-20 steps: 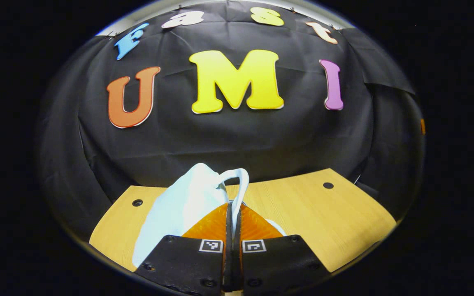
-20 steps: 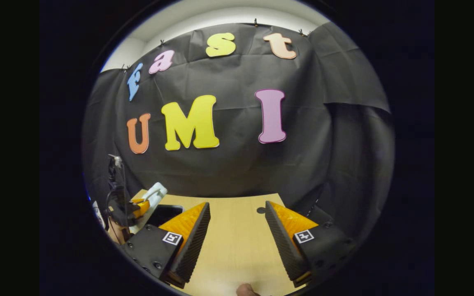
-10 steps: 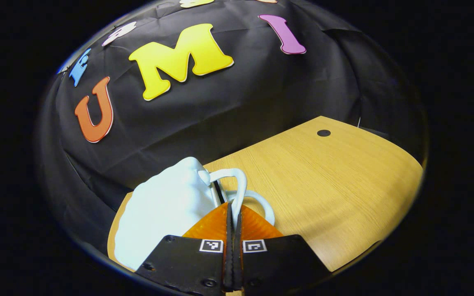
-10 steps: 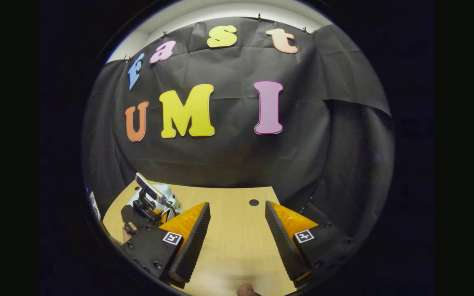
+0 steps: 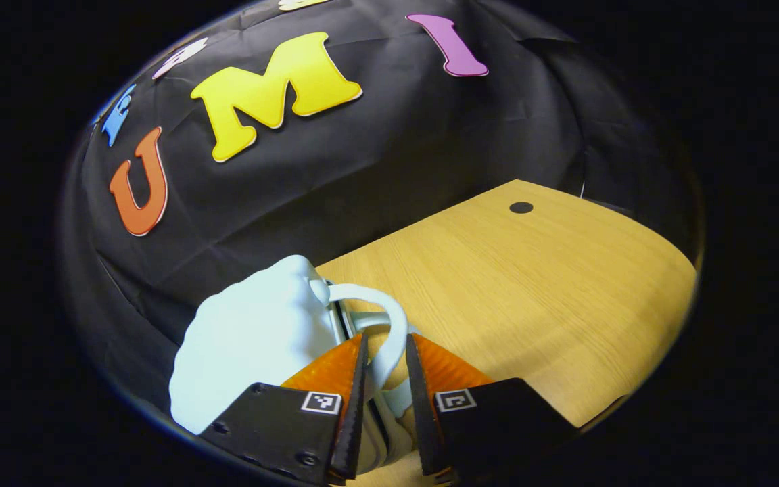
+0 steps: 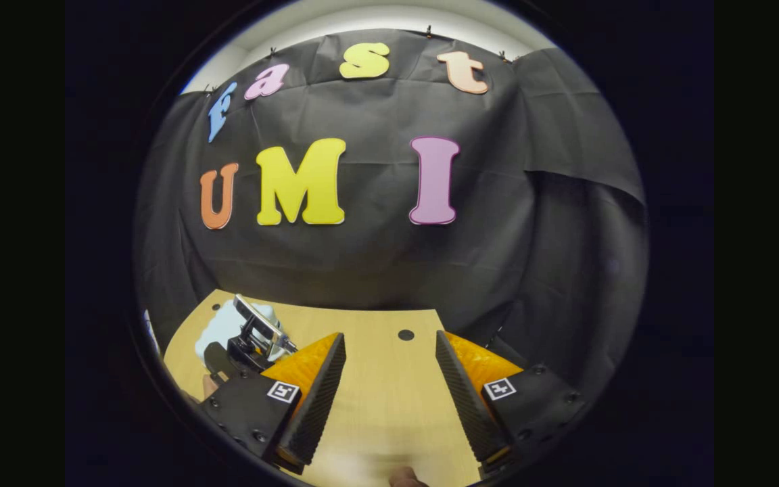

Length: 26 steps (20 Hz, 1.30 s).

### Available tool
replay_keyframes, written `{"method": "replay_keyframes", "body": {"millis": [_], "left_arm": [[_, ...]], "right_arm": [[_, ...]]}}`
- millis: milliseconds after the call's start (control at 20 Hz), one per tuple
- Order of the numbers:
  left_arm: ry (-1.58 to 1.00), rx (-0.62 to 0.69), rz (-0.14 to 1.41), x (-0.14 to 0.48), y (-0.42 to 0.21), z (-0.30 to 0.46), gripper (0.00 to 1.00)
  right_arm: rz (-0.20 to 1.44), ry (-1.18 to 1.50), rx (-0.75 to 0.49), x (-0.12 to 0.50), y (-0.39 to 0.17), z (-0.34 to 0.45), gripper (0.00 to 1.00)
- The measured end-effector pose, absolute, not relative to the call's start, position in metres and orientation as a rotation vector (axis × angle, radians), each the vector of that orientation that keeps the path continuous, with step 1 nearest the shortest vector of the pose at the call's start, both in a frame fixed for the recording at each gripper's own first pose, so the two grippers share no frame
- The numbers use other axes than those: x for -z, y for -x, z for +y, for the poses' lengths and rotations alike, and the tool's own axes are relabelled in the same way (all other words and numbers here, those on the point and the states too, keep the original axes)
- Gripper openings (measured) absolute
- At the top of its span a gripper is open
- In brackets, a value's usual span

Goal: First open the suitcase, pack the skin care products into it, and then close the suitcase.

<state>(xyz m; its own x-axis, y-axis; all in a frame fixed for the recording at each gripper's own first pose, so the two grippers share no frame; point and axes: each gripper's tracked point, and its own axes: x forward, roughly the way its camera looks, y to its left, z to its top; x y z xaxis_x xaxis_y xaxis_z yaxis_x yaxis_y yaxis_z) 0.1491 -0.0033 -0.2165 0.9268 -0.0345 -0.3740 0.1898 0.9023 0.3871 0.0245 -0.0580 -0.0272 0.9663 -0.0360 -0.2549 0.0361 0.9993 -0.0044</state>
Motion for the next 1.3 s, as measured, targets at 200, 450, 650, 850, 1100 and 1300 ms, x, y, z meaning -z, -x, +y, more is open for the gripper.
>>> {"method": "replay_keyframes", "body": {"millis": [200, 450, 650, 850, 1100, 1300], "left_arm": [[-0.348, 0.117, 0.267, 0.168, -0.142, -0.007, 0.61], [-0.269, 0.115, 0.133, 0.076, -0.117, 0.02, 0.88], [-0.226, 0.098, 0.035, 0.015, -0.074, 0.057, 0.99], [-0.143, 0.098, 0.016, -0.018, -0.036, 0.084, 0.98], [-0.15, 0.047, -0.049, -0.05, -0.014, 0.119, 0.98], [-0.105, 0.001, -0.073, -0.065, -0.017, 0.145, 0.98]], "right_arm": [[0.226, 0.009, 0.066, 0.014, -0.025, -0.051, 0.78], [0.187, -0.01, 0.073, 0.003, -0.03, -0.017, 0.8], [0.161, -0.037, 0.046, -0.001, -0.037, 0.032, 0.8], [0.145, -0.054, 0.001, -0.003, -0.041, 0.084, 0.8], [0.146, -0.047, -0.039, -0.007, -0.046, 0.13, 0.8], [0.13, -0.029, -0.064, -0.016, -0.047, 0.149, 0.81]]}}
